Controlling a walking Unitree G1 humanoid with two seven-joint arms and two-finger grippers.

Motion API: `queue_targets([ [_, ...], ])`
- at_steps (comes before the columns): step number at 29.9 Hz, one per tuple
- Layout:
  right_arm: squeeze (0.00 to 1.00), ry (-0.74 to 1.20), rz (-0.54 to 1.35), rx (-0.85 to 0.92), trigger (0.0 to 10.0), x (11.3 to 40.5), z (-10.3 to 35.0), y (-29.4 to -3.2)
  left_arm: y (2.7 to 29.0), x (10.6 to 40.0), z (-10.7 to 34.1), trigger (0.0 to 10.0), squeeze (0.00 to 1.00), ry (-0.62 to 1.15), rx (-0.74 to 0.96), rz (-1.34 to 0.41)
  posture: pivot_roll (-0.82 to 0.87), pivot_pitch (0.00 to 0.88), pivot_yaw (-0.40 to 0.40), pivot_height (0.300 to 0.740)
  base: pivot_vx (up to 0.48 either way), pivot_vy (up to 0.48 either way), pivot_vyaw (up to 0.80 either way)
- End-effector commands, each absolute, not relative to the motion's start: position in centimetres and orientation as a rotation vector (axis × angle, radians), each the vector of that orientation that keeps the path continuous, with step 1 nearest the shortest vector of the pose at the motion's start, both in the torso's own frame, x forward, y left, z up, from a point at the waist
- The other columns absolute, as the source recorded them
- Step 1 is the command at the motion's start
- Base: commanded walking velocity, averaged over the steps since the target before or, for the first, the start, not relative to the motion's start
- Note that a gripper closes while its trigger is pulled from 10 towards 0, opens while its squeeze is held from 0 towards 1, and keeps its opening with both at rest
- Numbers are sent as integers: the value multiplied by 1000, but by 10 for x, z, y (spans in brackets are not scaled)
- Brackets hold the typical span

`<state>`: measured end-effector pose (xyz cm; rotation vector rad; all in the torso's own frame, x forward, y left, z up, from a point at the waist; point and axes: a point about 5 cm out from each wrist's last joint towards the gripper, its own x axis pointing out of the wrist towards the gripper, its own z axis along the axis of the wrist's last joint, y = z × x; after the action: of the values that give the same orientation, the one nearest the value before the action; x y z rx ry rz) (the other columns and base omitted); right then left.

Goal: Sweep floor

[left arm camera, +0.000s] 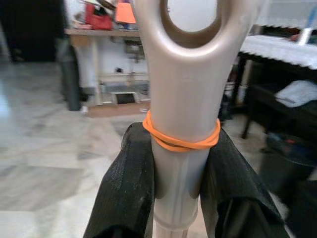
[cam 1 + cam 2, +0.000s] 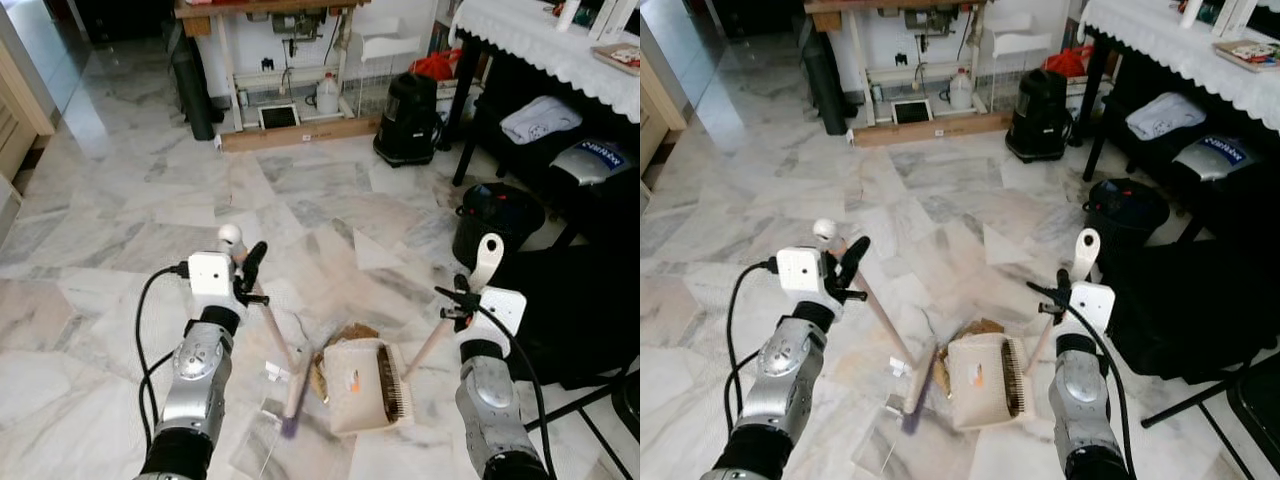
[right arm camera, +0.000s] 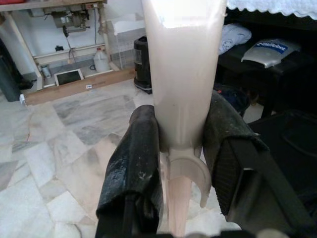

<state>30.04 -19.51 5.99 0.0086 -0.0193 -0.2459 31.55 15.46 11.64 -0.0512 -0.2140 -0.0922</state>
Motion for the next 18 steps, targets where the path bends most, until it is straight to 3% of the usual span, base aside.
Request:
queue_targets([
  [1, 0, -81, -247, 45, 10000, 307, 74, -193, 161, 314, 133, 10000, 0, -307, 9, -69, 49, 0, -17, 740, 0, 0, 0],
  [18, 0, -66, -196, 41, 10000, 308, 74, -177, 161, 309, 118, 10000, 0, -279, 46, -25, 55, 0, -23, 740, 0, 0, 45],
])
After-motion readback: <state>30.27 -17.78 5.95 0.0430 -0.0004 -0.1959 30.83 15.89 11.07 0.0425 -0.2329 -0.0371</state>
